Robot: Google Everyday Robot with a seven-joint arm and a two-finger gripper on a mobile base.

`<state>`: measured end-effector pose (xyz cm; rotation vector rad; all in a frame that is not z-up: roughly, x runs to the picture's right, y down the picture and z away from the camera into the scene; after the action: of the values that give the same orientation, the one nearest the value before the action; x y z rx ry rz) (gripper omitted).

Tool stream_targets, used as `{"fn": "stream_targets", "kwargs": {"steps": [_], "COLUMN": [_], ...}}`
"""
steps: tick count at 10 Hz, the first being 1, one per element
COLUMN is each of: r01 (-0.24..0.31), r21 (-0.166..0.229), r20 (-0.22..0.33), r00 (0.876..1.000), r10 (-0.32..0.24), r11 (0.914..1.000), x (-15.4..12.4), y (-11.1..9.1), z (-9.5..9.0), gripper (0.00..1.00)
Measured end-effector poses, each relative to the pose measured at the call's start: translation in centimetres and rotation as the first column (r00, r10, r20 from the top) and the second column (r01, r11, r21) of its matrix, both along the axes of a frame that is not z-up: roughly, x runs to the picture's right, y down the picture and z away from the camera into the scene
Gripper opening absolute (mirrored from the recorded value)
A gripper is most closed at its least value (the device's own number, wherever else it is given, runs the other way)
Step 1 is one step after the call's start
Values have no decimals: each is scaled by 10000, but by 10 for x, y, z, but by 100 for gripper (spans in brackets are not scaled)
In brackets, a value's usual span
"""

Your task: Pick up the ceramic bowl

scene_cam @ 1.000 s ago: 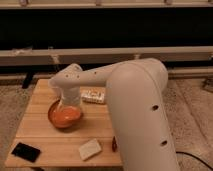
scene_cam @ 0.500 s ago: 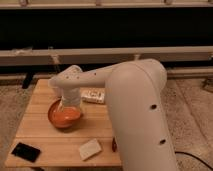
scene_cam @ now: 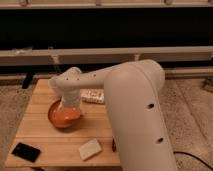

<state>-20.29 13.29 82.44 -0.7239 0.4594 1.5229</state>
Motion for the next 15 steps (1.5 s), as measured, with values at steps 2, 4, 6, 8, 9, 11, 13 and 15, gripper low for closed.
{"fn": "stream_targets", "kwargs": {"steps": [2,4,6,8,9,11,13,15], "r01": [-25,-107,-156,-241,-280,-355,-392,-384], "r21": [-5,-2,5,-6,-31,-101,-146,-224], "r20": [-6,22,39,56,76,69,44,60], "r00": [10000,9999,9999,9997,9996,9993,9992,9992], "r10": [25,107,156,241,280,355,393,385], "r11": [10000,9999,9999,9997,9996,9993,9991,9990], "x": [-1,-2,-3,-4,-5,-3,-2,-4], "y": [2,6,11,14,18,21,22,25], "z": [2,8,15,20,25,29,32,34], "gripper": [80,80,80,80,79,61,42,20]}}
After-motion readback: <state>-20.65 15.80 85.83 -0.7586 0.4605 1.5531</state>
